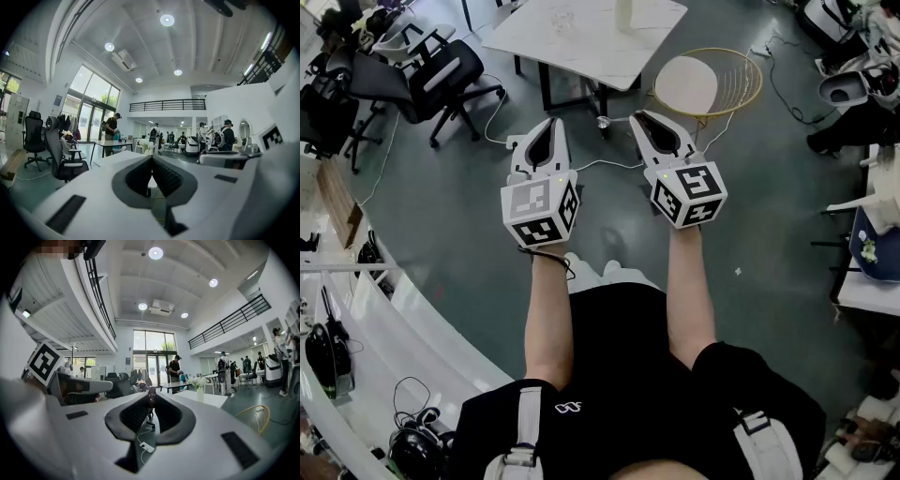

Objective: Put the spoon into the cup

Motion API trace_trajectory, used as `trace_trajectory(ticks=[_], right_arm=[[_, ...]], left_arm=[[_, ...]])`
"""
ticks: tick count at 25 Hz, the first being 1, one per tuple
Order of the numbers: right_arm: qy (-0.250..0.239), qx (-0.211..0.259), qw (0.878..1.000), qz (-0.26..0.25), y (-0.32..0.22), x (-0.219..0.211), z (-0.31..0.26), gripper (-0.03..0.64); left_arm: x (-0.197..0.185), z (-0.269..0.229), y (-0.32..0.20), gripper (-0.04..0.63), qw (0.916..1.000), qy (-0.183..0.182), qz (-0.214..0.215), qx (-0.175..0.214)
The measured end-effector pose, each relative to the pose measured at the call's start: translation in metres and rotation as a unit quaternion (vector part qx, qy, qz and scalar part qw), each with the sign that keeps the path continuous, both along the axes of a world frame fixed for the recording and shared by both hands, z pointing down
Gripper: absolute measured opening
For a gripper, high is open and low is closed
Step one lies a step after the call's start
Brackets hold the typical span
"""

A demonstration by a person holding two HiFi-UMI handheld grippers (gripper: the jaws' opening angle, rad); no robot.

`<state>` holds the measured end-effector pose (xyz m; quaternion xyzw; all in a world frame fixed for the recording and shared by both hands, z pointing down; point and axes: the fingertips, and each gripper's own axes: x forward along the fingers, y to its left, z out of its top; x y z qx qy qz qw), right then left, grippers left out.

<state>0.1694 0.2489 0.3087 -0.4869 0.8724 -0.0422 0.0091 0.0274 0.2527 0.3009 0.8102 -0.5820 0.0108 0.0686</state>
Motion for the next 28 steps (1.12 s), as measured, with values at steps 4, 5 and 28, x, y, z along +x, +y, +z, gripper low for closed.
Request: trace_trajectory(ticks=[4,5,28], right_arm=[[0.001,0.006,1.000,-0.004,-0.004,0.000,-0.004,0.046],[0.002,0.007,1.000,-0.005,-0.006,0.000,-0.005,0.046],[-0.034,0.052,0.998,0.007,-0.047,0.001,-0.040,0.046]], left_arm=[[-0.003,0.001,-0.004,0.015,1.0000,-0.002,-0.006,0.001],[-0.003,0.000,-0.005,0.015,1.0000,-0.002,-0.007,0.001],[-0.043,-0.015,-0.029,0.015,0.9984,0.011,-0.053,0.019]])
